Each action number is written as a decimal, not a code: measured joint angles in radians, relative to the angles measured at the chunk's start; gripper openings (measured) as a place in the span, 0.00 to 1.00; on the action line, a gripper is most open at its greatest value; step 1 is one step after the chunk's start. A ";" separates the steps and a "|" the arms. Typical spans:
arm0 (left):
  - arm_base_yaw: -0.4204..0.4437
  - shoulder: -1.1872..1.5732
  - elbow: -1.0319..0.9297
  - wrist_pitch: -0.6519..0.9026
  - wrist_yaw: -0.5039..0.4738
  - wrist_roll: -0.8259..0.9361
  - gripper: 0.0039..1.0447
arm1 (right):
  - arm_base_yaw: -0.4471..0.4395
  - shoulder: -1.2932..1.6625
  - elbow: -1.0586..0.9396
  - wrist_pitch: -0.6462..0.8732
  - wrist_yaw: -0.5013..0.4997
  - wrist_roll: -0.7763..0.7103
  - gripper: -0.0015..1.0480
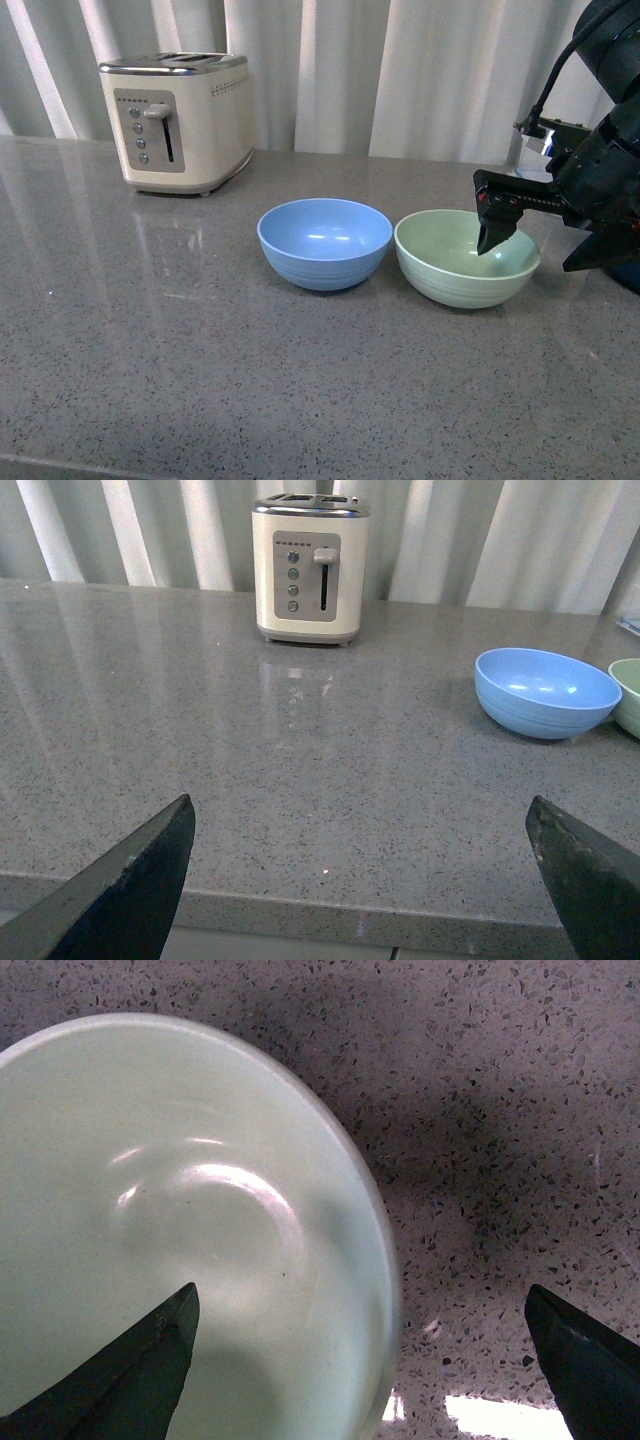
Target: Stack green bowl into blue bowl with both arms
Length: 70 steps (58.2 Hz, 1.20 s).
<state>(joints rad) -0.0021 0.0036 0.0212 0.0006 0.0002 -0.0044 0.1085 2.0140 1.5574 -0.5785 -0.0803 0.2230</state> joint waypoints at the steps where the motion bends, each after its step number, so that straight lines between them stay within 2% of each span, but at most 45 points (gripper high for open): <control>1: 0.000 0.000 0.000 0.000 0.000 0.000 0.94 | -0.001 0.002 0.000 0.002 0.000 -0.002 0.90; 10: 0.000 0.000 0.000 0.000 0.000 0.000 0.94 | -0.011 0.023 0.011 0.018 -0.007 -0.018 0.88; 29: 0.000 0.000 0.000 0.000 0.000 0.000 0.94 | -0.019 0.034 0.020 0.027 -0.038 -0.032 0.41; 41: 0.000 0.000 0.000 0.000 0.000 0.000 0.94 | -0.027 0.034 0.019 0.034 -0.051 -0.032 0.04; 43: 0.000 0.000 0.000 0.000 0.000 0.000 0.94 | -0.029 0.033 0.017 0.035 -0.055 -0.033 0.00; 70: 0.000 0.000 0.000 0.000 0.000 0.000 0.94 | -0.063 -0.052 -0.025 0.039 -0.061 -0.053 0.01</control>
<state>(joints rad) -0.0021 0.0036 0.0212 0.0006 -0.0002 -0.0044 0.0456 1.9617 1.5326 -0.5396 -0.1413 0.1703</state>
